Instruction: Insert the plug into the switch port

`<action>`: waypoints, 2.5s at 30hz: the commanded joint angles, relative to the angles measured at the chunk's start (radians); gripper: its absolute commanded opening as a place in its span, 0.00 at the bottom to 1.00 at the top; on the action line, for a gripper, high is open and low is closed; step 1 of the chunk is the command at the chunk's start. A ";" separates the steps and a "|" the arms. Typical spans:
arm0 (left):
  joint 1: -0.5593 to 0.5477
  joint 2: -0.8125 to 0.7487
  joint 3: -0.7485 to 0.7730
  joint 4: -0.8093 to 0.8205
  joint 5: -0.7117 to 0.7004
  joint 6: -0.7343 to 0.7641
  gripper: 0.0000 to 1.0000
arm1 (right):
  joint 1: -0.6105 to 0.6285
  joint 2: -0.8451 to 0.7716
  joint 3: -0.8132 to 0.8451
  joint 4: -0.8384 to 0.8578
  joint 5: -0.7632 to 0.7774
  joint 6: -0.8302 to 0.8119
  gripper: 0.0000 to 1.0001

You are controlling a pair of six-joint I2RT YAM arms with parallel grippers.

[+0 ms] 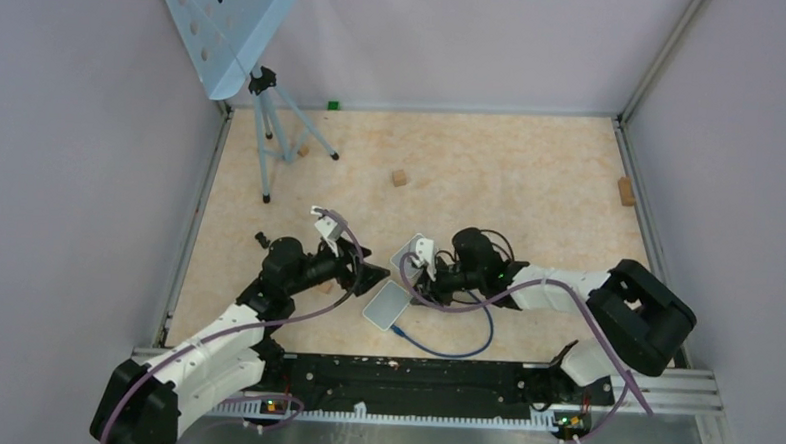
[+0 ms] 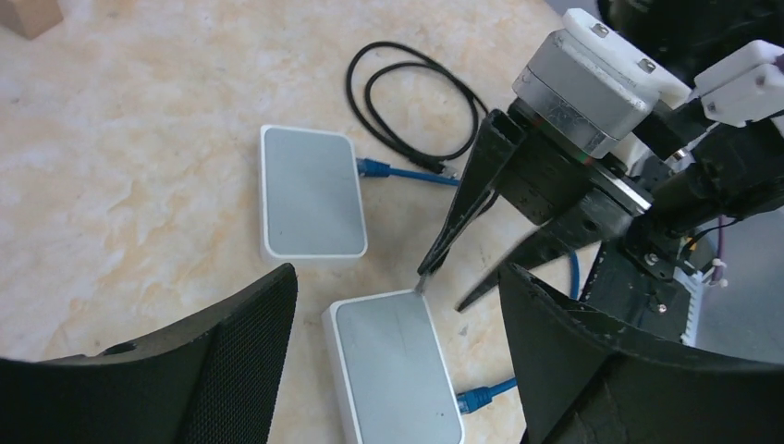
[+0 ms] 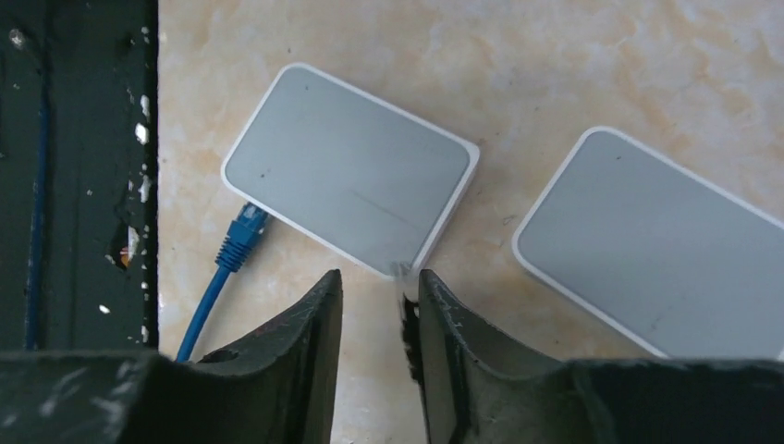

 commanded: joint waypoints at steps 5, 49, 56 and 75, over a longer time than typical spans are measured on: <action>-0.001 -0.035 -0.057 -0.043 -0.106 0.034 0.88 | 0.050 -0.055 -0.003 -0.087 0.258 -0.043 0.53; -0.002 -0.278 0.076 0.064 0.123 0.006 0.92 | 0.086 -0.270 0.160 -0.433 0.327 -0.075 0.00; -0.006 -0.302 0.108 0.193 0.293 0.029 0.92 | 0.087 -0.463 0.158 -0.324 0.159 0.030 0.00; -0.142 -0.030 0.569 -0.470 0.450 0.584 0.63 | 0.087 -0.603 0.108 -0.006 -0.109 0.159 0.00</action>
